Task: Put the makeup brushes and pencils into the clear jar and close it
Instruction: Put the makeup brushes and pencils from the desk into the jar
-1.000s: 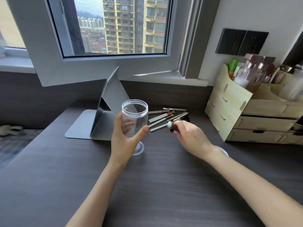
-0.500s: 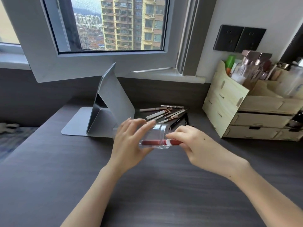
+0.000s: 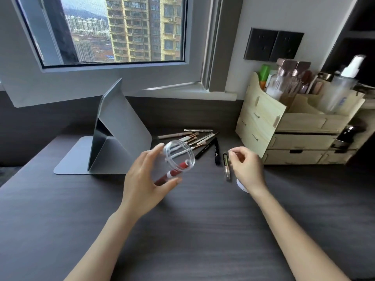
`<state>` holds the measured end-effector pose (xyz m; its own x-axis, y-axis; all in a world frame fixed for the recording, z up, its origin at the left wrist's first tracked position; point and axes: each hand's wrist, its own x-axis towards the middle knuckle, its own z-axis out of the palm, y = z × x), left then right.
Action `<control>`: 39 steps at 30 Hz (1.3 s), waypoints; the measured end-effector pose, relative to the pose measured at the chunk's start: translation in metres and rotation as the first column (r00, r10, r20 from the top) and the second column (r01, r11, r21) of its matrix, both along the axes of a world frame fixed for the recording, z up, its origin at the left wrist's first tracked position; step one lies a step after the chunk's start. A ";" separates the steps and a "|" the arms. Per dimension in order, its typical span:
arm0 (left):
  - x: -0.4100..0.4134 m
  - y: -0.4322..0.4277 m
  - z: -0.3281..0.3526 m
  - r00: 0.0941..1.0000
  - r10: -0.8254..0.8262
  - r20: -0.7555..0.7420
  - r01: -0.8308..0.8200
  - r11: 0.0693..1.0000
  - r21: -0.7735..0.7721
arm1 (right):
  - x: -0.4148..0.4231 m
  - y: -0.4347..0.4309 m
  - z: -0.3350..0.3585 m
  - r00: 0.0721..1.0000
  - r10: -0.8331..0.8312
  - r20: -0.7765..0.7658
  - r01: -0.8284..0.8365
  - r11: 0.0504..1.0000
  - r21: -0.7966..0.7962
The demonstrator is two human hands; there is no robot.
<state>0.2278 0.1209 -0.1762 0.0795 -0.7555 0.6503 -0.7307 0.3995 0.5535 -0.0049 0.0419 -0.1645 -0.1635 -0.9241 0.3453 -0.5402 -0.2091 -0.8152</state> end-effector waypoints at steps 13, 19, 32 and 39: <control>0.002 0.002 0.000 0.801 -0.061 -0.596 0.202 0.964 0.174 | 0.010 -0.070 -0.006 0.877 -0.004 -0.480 0.211 0.902 0.378; 0.001 0.004 0.000 0.810 -0.134 -0.571 0.296 0.934 0.201 | 0.028 -0.019 0.063 0.927 0.238 0.290 -0.179 0.960 -0.217; 0.011 0.016 0.019 0.769 -0.228 -0.598 0.300 0.954 0.022 | 0.086 0.041 0.083 0.842 0.414 -0.346 -0.515 0.808 -0.287; 0.012 0.012 0.020 0.776 -0.279 -0.565 0.301 0.952 -0.056 | 0.080 0.037 0.078 0.788 0.410 -0.459 -0.579 0.746 -0.329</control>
<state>0.2401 0.1325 -0.1561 0.1943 -0.8237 0.5326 -0.1404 0.5140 0.8462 0.0748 0.0794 -0.0862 0.4779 -0.5750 0.6641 -0.4740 -0.8053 -0.3560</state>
